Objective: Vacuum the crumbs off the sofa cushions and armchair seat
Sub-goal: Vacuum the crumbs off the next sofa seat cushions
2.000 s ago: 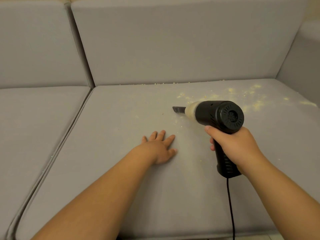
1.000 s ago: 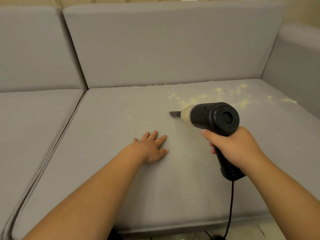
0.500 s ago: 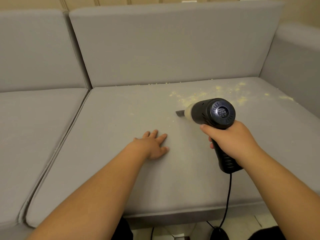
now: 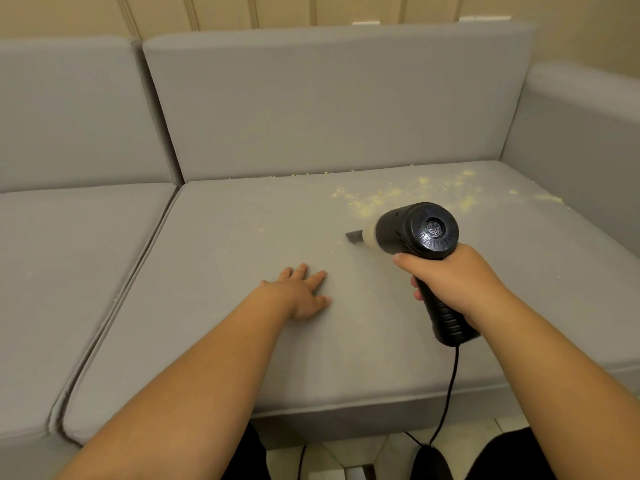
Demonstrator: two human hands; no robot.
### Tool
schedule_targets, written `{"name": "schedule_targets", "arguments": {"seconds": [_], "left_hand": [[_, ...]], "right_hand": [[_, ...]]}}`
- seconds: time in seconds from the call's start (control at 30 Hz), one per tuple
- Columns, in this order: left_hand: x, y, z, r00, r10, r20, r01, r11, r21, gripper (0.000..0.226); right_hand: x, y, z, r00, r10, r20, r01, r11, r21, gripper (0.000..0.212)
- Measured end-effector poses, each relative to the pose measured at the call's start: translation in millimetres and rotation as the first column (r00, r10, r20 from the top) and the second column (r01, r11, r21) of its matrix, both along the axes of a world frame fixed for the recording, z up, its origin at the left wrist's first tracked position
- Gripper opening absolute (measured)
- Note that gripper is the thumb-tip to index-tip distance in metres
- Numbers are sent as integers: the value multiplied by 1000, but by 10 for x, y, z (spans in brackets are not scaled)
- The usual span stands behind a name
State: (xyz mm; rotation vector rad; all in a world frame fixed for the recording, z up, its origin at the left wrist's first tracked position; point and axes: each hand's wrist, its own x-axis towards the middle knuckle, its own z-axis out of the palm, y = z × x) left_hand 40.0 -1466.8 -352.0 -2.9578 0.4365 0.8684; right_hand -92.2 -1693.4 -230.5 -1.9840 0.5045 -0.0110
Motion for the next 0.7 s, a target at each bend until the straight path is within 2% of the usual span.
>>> {"name": "schedule_targets", "arguments": {"seconds": [0.1,0.23,0.4,0.7], "left_hand": [[-4,18,2,1000,17,-14,-18,1000,-14,76],[-44,15,48,1000,10,-28,-10,1000,-14,77],[-77,23,68,999,4,-44,-4,1000,11,77],[-224,-187,105,994,-95,-48,98,993,63,76]], "right_hand": [[-72,-16,66,998,55,-31,-54,998,32,21],[-123,-10,113,999,45,-11,-46,997,-62,22],[-237,-18,271,991,115,-75,-120,990,-71,21],[-543,171,668,982,167,-91,-177,978,-112,28]]}}
